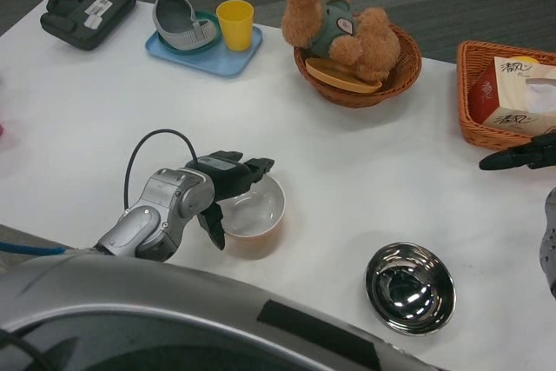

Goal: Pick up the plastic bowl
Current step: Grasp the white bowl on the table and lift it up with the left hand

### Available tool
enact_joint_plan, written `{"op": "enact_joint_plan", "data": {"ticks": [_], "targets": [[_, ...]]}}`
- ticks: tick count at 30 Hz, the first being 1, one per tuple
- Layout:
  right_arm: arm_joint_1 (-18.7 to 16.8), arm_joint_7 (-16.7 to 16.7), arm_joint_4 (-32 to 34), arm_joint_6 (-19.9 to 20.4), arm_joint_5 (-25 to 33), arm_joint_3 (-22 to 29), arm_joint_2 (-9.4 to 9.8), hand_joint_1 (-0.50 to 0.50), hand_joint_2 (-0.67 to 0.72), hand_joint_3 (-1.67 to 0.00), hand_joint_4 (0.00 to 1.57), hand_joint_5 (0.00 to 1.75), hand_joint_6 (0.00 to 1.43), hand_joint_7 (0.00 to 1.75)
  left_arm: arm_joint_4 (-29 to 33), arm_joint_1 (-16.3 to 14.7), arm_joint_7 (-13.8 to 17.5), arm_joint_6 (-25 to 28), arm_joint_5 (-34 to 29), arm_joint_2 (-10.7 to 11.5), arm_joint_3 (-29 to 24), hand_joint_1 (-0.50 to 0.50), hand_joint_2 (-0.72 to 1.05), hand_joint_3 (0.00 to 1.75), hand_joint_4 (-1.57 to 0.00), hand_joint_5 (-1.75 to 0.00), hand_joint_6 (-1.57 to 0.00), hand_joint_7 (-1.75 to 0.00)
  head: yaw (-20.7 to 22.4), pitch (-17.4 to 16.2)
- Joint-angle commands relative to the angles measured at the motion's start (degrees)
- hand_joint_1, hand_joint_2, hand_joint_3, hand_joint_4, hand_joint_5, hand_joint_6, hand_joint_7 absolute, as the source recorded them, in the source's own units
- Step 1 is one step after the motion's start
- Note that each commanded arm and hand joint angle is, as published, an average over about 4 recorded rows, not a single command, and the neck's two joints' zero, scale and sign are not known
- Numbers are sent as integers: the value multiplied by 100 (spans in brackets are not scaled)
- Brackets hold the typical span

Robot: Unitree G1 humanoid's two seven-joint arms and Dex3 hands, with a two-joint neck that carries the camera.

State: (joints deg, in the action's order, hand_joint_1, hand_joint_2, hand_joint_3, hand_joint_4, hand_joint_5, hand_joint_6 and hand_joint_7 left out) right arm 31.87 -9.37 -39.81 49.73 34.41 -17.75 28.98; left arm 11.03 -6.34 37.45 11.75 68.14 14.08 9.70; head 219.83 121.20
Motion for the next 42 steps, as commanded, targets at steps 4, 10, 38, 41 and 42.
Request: {"op": "enact_joint_plan", "data": {"ticks": [4,10,38,41,42], "targets": [[-120,-26,57,124,92,-9,64,-46,72,0,0,0,0,0,-172,115,179,108,-16,86,115,-50,52,0,0,0,0,0,-16,6],[-166,-32,88,149,110,0,70,-46,72,0,0,0,0,0,-211,159,221,108,-103,86,148,-50,60,0,0,0,0,0,-31,4],[-225,-39,123,160,136,0,81,-46,72,0,0,0,0,0,-165,38,285,205,-182,242,249,-50,-17,0,0,0,0,0,-13,-24],[-225,-39,123,160,136,0,86,-46,72,0,0,0,0,0,-68,89,295,282,-178,347,346,-50,-19,0,0,0,0,0,-5,-33],[-225,-39,123,160,136,0,88,-46,72,0,0,0,0,0,-44,106,300,304,-172,369,373,-50,-19,0,0,0,0,0,-11,-27]]}}
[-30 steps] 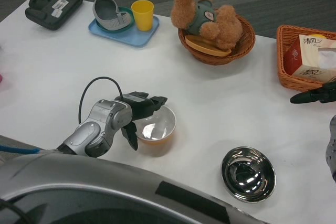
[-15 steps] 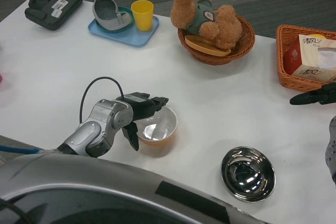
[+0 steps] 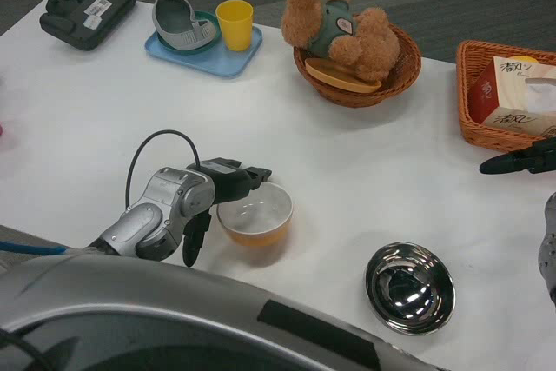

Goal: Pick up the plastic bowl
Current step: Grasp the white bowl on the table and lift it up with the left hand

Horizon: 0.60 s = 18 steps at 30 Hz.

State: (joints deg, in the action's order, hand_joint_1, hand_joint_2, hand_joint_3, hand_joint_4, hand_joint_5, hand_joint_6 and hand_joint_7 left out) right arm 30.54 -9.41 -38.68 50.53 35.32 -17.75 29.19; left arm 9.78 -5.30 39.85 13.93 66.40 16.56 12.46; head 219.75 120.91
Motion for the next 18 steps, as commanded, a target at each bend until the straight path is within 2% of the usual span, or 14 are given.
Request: {"op": "enact_joint_plan", "data": {"ticks": [1,12,18], "targets": [[-93,-34,10,80,45,2,69,-47,72,0,0,0,0,0,120,36,65,112,13,154,140,-50,-19,0,0,0,0,0,0,2],[-110,-34,10,95,63,17,69,-46,72,0,0,0,0,0,347,438,67,310,55,422,512,-50,-19,0,0,0,0,0,-37,6],[-119,-34,6,106,78,26,69,-46,72,0,0,0,0,0,410,614,67,352,51,519,688,-50,-10,0,0,0,0,0,-29,23]]}}
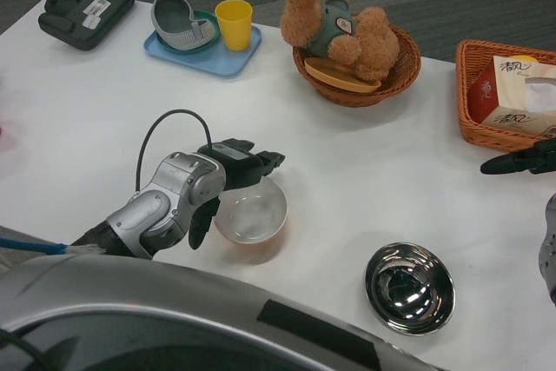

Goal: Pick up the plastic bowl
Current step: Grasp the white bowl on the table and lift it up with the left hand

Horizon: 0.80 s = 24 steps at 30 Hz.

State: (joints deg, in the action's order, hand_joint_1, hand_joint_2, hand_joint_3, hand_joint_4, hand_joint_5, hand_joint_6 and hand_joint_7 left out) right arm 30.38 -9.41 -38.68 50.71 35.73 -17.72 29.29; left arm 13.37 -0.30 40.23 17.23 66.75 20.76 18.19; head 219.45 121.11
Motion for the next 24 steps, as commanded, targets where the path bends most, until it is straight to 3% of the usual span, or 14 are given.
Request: {"op": "enact_joint_plan", "data": {"ticks": [1,13,24], "targets": [[-102,-34,1,89,39,23,60,-46,72,0,0,0,0,0,56,158,29,26,5,135,180,-50,-10,0,0,0,0,0,0,2],[-111,-52,-16,97,44,6,82,-48,72,0,0,0,0,0,56,760,20,329,-421,763,1059,-50,-2,0,0,0,0,0,50,-14],[-168,-56,10,97,74,-21,139,-46,72,0,0,0,0,0,-85,1142,20,333,-1182,1022,1433,-50,12,0,0,0,0,0,-8,-37]]}}
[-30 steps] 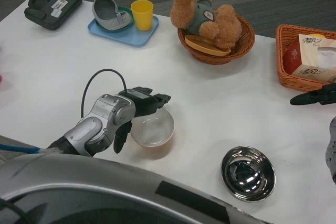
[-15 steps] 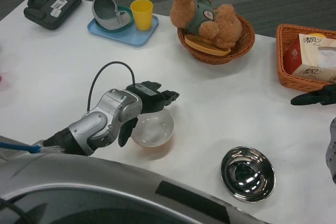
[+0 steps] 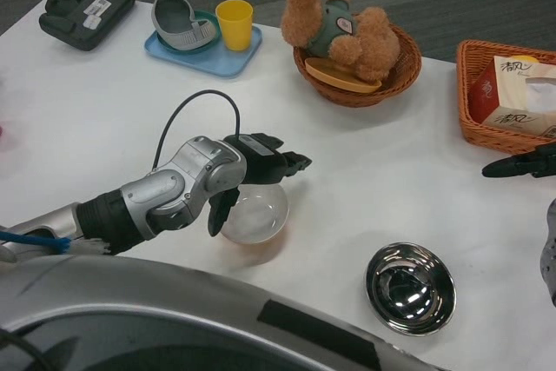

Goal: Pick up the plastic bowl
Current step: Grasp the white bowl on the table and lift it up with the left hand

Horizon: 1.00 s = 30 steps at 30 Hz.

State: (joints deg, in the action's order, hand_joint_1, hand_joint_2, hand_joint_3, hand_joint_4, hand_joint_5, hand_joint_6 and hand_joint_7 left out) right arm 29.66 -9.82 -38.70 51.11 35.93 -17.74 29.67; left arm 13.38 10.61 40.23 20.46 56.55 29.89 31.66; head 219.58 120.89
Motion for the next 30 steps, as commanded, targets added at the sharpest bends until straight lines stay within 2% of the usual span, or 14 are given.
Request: {"op": "enact_joint_plan", "data": {"ticks": [1,13,20,27,30], "targets": [[-108,-15,20,57,61,-18,103,-46,72,0,0,0,0,0,-103,62,22,11,-214,123,110,-50,12,0,0,0,0,0,-29,-20],[-176,-20,64,57,103,-14,136,-46,72,0,0,0,0,0,-314,126,55,11,-724,171,99,-50,7,0,0,0,0,0,-109,-12],[-239,-11,88,57,140,-1,127,-48,72,0,0,0,0,0,-615,205,64,4,-731,175,148,-49,7,0,0,0,0,0,-171,-71],[-268,-13,90,64,153,23,105,-46,72,0,0,0,0,0,-1008,278,66,-167,-621,35,112,-48,25,0,0,0,0,0,-220,-69],[-268,-15,90,62,160,25,100,-46,72,0,0,0,0,0,-1157,302,73,-253,-654,8,104,-49,25,0,0,0,0,0,-211,-102]]}}
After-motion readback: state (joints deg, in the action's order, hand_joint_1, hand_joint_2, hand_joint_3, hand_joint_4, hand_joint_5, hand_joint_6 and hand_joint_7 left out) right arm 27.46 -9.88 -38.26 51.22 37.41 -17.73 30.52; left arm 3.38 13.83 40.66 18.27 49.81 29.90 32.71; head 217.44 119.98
